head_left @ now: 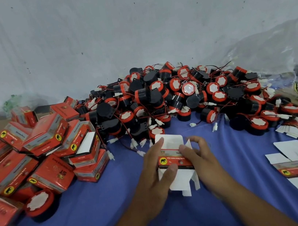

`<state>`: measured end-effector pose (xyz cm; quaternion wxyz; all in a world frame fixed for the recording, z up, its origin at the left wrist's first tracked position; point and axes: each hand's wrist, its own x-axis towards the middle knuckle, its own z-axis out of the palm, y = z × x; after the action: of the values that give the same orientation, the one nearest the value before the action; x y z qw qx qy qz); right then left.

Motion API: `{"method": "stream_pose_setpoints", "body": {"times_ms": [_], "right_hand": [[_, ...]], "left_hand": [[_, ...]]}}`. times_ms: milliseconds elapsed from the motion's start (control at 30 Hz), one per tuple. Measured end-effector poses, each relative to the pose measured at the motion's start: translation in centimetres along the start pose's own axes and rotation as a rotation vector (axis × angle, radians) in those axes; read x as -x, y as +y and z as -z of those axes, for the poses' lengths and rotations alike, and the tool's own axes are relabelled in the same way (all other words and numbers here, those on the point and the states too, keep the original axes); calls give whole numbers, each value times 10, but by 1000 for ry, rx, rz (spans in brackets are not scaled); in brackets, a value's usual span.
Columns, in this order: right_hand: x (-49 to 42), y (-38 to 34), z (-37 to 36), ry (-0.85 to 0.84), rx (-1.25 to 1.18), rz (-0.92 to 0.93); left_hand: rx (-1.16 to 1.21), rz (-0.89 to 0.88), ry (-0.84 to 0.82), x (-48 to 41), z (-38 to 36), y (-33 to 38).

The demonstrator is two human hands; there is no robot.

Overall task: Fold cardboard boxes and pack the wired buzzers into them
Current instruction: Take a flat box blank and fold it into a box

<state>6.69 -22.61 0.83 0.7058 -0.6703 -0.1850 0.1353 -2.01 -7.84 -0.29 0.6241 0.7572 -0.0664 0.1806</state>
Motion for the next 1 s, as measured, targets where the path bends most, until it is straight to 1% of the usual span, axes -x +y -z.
{"method": "stream_pose_setpoints", "body": {"times_ms": [67,167,267,300,367,433,533,633,733,833,900,933,1000], "right_hand": [[1,2,-1,-55,24,19],[5,-1,-6,-121,80,57],[6,1,-6,-135,256,140],[6,1,-4,-158,323,131],[6,3,0,-197,440,33],[8,3,3,-249,452,-12],[10,-2,3,-341,430,-8],[12,-5,5,-391,526,6],[13,-5,2,-439,512,52],[13,-3,-1,-386,526,87],[11,-2,0,-350,584,106],[10,0,2,-336,614,103],[9,2,5,-313,591,82]], "left_hand": [[65,63,33,-1,3,-2],[61,107,129,-4,7,-2],[57,145,177,-5,8,-7],[60,152,191,-6,9,-9],[90,172,237,-7,9,-10],[106,193,288,-8,9,-9],[129,244,355,-9,11,-9],[217,311,410,-12,15,-15],[251,337,403,-12,15,-10],[259,354,374,-14,15,-8],[297,366,355,-13,16,-11],[307,353,327,-12,15,-11],[280,325,241,-12,12,-7]]}}
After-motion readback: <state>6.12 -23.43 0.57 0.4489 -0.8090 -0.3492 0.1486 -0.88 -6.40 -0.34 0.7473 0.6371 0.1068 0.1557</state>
